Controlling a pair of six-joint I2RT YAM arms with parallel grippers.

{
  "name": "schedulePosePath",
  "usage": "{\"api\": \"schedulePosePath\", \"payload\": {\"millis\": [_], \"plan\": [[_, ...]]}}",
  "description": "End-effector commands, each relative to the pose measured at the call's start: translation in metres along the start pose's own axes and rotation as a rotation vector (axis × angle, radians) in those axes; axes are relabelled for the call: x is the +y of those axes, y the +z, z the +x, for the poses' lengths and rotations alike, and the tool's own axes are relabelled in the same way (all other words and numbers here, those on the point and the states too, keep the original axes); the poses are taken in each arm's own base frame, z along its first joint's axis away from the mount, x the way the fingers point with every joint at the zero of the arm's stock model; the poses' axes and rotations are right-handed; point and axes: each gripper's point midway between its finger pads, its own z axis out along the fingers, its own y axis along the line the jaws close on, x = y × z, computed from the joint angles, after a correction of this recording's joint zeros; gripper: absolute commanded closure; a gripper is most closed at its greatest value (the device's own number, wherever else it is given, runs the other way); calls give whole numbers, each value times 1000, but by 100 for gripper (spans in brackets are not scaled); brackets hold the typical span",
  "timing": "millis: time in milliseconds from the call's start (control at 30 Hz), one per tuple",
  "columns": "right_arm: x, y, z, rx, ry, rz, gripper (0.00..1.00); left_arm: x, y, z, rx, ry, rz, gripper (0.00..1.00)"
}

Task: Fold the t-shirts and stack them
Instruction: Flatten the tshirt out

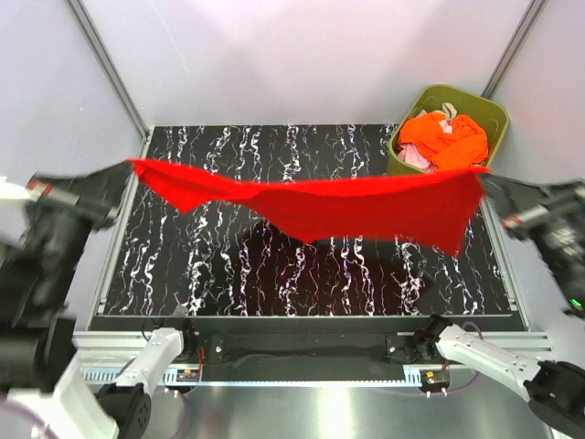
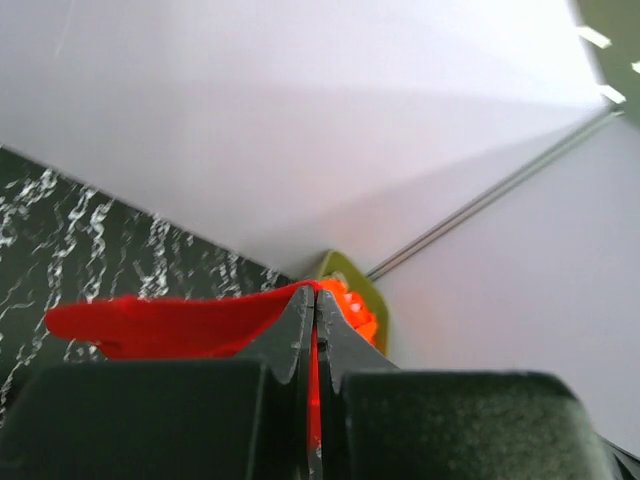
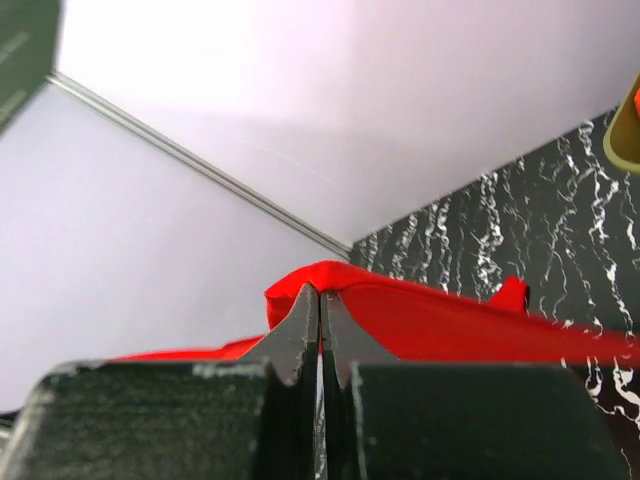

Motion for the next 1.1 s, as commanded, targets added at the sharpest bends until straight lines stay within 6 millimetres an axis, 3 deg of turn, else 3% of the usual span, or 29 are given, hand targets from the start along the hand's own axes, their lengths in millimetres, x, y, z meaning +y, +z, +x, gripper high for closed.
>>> {"api": "schedulePosePath", "payload": {"millis": [0, 133, 167, 267, 300, 400, 433, 500, 533, 567, 600, 633, 667, 733, 833, 967, 1000, 1033, 1067], "plan": [[-9, -7, 0, 14, -47, 25, 100, -6, -25, 1, 3, -15, 3, 100], [-8, 5, -1, 3, -100, 54, 100, 8, -16, 3, 11, 6, -60, 100], [-9, 18, 5, 11, -148, 86, 100, 11, -11, 3, 13, 9, -72, 100], [-15, 51, 12, -7, -235, 189, 100, 29, 20, 7, 52, 44, -135, 100], [-18, 61, 10, -29, -259, 228, 100, 41, 39, 9, 74, 66, -177, 100], [-12, 99, 19, -35, -341, 293, 100, 55, 73, 6, 73, 123, -205, 100], [-7, 110, 22, -37, -359, 296, 100, 61, 92, 3, 71, 139, -222, 100], [5, 142, 28, -39, -414, 309, 100, 69, 109, -9, 33, 185, -264, 100], [17, 145, 15, -74, -414, 289, 100, 70, 127, -17, 20, 201, -280, 100], [17, 171, 30, -54, -446, 308, 100, 70, 134, -24, 1, 215, -288, 100], [17, 181, 25, -68, -453, 316, 100, 73, 142, -32, -23, 236, -312, 100], [20, 190, 24, -76, -458, 310, 100, 59, 142, -49, -74, 244, -288, 100], [28, 203, 19, -100, -462, 296, 100, 64, 158, -51, -77, 246, -304, 100], [40, 206, 0, -154, -446, 264, 100, 46, 156, -75, -167, 237, -275, 100], [38, 215, 3, -157, -475, 274, 100, 19, 152, -91, -235, 191, -189, 100], [39, 191, 3, -114, -457, 230, 100, -18, 133, -92, -252, 115, -17, 100], [40, 185, 2, -111, -440, 211, 100, -27, 121, -91, -258, 103, 24, 100], [27, 189, 21, -55, -449, 229, 100, -28, 116, -91, -262, 99, 29, 100], [33, 167, 13, -53, -420, 182, 100, -31, 107, -92, -269, 100, 37, 100]]}}
